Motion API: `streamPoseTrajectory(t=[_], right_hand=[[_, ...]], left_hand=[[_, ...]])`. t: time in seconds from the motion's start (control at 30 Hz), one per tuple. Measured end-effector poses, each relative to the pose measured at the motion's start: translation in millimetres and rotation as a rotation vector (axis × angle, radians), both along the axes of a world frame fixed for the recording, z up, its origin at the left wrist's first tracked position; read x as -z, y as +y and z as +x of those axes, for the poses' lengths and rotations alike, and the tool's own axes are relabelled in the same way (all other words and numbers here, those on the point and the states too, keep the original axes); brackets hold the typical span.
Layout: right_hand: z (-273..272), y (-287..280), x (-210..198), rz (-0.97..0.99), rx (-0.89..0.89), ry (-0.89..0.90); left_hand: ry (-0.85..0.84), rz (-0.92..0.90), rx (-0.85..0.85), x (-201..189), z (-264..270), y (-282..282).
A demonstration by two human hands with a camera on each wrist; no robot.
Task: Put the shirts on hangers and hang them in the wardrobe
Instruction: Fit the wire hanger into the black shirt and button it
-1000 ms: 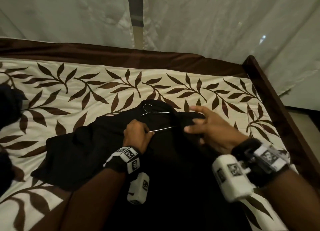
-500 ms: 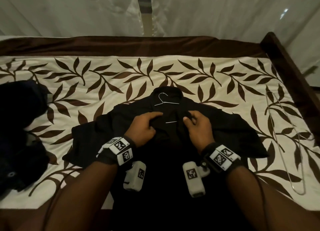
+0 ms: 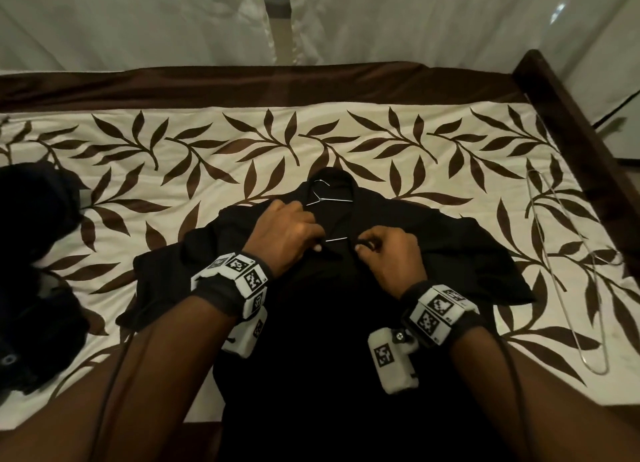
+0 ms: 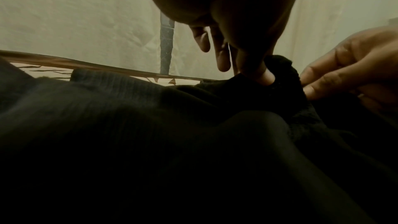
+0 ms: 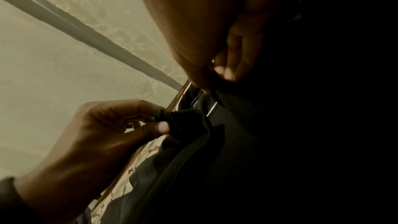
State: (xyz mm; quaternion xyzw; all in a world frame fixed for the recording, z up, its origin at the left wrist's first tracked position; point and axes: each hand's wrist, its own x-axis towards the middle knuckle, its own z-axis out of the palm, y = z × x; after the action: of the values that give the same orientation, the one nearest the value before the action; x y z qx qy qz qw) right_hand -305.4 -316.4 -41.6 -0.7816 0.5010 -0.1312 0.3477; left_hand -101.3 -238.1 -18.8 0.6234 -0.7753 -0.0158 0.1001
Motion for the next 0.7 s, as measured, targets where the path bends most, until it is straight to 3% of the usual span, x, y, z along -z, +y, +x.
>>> streamPoseTrajectory(t=[0.1, 0.27, 0.47, 0.6, 0.7], right_hand=[[2, -4, 1, 0.033, -0.011, 0.030], [6, -6, 4, 0.234, 0.221, -0.304], [-2, -4, -1, 0.397, 0.296, -0.484], [-7, 4, -6, 0.168, 0.241, -0.458], [-5, 13, -10, -0.003, 0.067, -0.341]], left_hand=[[0.126, 0.139, -0.054, 6, 1, -2], [0.529, 0.230, -0.292, 11, -8, -4], [0.632, 0.331, -0.402, 7, -23, -5], [0.754, 0.341, -0.536, 3, -31, -7], [0.925, 0.374, -0.611, 0, -36, -8]])
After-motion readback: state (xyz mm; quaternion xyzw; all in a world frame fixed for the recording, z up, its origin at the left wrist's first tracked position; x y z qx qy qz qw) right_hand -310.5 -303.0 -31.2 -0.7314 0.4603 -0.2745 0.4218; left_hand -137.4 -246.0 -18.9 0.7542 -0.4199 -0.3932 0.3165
